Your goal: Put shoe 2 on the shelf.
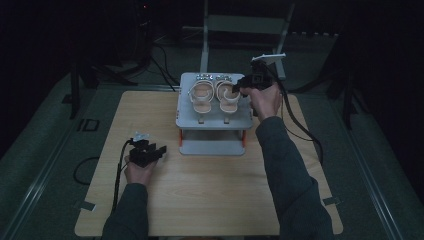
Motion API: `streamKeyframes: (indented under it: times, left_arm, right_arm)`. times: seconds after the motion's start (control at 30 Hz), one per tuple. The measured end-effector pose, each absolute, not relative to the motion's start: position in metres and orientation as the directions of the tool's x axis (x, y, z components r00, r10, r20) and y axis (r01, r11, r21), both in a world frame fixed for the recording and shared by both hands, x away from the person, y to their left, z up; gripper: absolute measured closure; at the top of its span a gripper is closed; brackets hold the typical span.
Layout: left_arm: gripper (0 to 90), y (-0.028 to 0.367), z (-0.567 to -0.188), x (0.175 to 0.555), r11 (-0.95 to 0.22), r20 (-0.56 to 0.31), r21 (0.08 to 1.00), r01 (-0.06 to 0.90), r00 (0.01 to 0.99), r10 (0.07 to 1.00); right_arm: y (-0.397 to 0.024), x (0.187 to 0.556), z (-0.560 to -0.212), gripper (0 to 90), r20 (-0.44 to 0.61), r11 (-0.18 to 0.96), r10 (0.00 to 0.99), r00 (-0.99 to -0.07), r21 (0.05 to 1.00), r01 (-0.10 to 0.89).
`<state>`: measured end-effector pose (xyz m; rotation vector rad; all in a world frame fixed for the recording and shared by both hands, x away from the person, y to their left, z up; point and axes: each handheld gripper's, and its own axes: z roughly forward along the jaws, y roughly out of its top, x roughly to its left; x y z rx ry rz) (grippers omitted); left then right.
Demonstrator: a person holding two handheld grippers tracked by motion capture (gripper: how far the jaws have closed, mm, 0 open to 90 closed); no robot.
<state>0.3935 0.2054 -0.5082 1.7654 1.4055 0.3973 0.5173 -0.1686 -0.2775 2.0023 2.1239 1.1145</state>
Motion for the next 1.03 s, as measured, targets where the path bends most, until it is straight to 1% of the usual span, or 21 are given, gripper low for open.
streamKeyframes:
  times: [0.1,0.23,0.3,0.33,0.43,0.57,0.73,0.87,1.03]
  left_arm:
    - [46.9,0.205,-0.508,0.393,-0.035,-0.239,0.756,0.654,0.325,0.915]
    - [46.9,0.205,-0.508,0.393,-0.035,-0.238,0.756,0.654,0.325,0.915]
    - [46.9,0.205,-0.508,0.393,-0.035,-0.238,0.756,0.654,0.324,0.915]
    - [46.8,0.205,-0.508,0.393,-0.035,-0.239,0.756,0.654,0.325,0.915]
    - [46.8,0.205,-0.508,0.393,-0.034,-0.239,0.756,0.654,0.324,0.915]
    - [46.7,0.205,-0.508,0.393,-0.035,-0.237,0.756,0.653,0.324,0.916]
    - [46.7,0.205,-0.508,0.393,-0.035,-0.237,0.756,0.654,0.323,0.916]
    - [46.3,0.205,-0.508,0.393,-0.035,-0.237,0.756,0.653,0.324,0.916]
    - [46.2,0.205,-0.508,0.394,-0.033,-0.237,0.757,0.652,0.323,0.916]
  right_arm:
    - [-0.172,0.515,-0.273,61.5,0.456,-0.08,0.87,-0.188,0.507,0.858]
    - [-0.18,0.511,-0.265,60.3,0.464,-0.095,0.863,-0.199,0.536,0.839]
    - [-0.18,0.511,-0.265,60.3,0.464,-0.095,0.863,-0.199,0.536,0.839]
    - [-0.187,0.508,-0.258,58.7,0.477,-0.105,0.852,-0.215,0.558,0.823]
    - [-0.197,0.502,-0.254,58.2,0.473,-0.112,0.848,-0.239,0.6,0.792]
    - [-0.21,0.495,-0.252,57.3,0.443,-0.116,0.862,-0.246,0.644,0.756]
    - [-0.22,0.492,-0.257,57.3,0.419,-0.112,0.878,-0.233,0.652,0.75]
    - [-0.233,0.487,-0.27,57.2,0.378,-0.099,0.899,-0.221,0.668,0.738]
    - [-0.242,0.48,-0.285,56.9,0.341,-0.073,0.911,-0.23,0.685,0.725]
